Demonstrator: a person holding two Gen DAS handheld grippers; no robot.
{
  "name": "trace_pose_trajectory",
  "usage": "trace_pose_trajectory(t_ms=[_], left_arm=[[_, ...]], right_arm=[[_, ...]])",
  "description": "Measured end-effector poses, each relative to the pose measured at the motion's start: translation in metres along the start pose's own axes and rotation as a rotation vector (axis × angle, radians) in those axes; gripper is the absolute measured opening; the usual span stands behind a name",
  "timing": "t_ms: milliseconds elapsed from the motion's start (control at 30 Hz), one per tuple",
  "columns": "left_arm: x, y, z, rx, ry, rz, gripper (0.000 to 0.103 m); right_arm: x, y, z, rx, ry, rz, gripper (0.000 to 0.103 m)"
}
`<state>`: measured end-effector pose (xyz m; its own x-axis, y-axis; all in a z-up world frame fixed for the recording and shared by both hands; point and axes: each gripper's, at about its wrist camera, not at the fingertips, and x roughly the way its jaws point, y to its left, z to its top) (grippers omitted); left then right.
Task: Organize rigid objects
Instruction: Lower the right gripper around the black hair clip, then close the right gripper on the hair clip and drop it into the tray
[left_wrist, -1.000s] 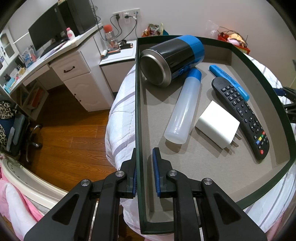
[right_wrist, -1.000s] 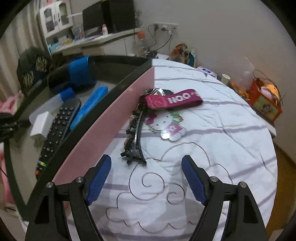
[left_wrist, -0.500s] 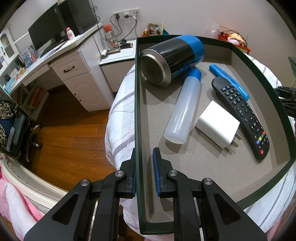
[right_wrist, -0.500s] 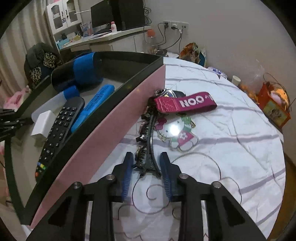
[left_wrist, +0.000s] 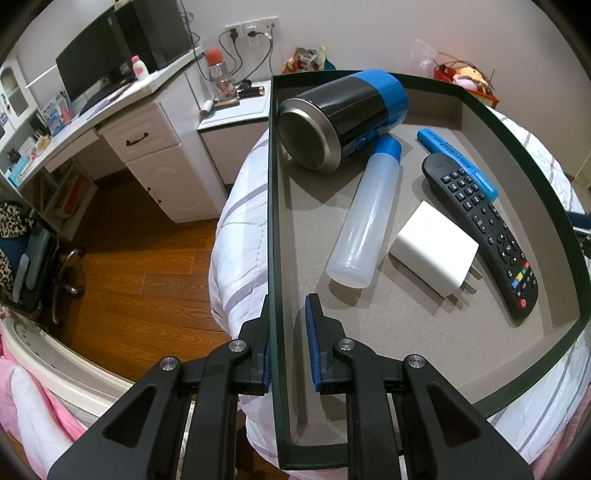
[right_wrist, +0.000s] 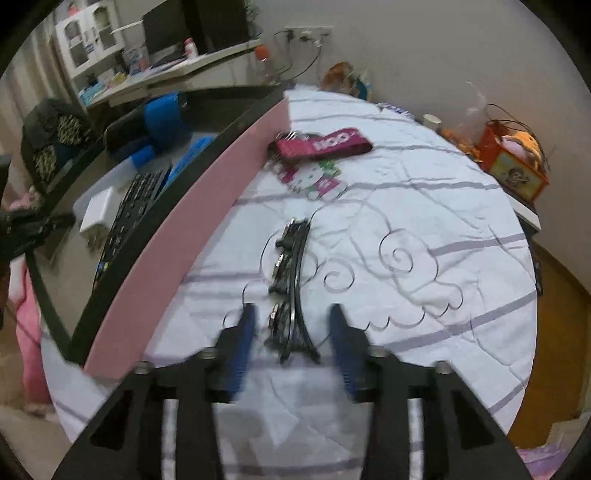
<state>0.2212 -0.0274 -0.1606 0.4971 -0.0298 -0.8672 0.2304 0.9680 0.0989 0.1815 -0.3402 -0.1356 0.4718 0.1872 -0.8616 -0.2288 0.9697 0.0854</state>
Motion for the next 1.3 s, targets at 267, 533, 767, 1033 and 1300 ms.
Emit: trace_pose_trajectory(t_ms=[267, 533, 767, 1033, 1300], left_arm=[[-0.001, 0.000, -0.001, 0.000, 0.001, -0.002, 0.014], [0.000, 0.000, 0.000, -0.001, -0.001, -0.005, 0.014], [-0.001, -0.002, 0.002, -0.004, -0.002, -0.006, 0.014], [-0.002, -0.003, 0.004, -0.006, -0.004, -0.016, 0.017], [-0.002, -0.001, 0.006, -0.007, -0.005, -0.034, 0.017]], right_arm=[[0.029, 0.022, 0.018, -0.042, 0.021, -0.067, 0.061], [0.013, 0.009, 0.018, 0.042, 0.004, -0.107, 0.019], [-0.022, 0.028, 0.047, 0.012, -0.093, -0.085, 0.019], [-0.027, 0.088, 0.101, -0.099, -0.143, -0.046, 0.019], [0.024, 0.112, 0.127, -0.126, -0.075, -0.060, 0.019]])
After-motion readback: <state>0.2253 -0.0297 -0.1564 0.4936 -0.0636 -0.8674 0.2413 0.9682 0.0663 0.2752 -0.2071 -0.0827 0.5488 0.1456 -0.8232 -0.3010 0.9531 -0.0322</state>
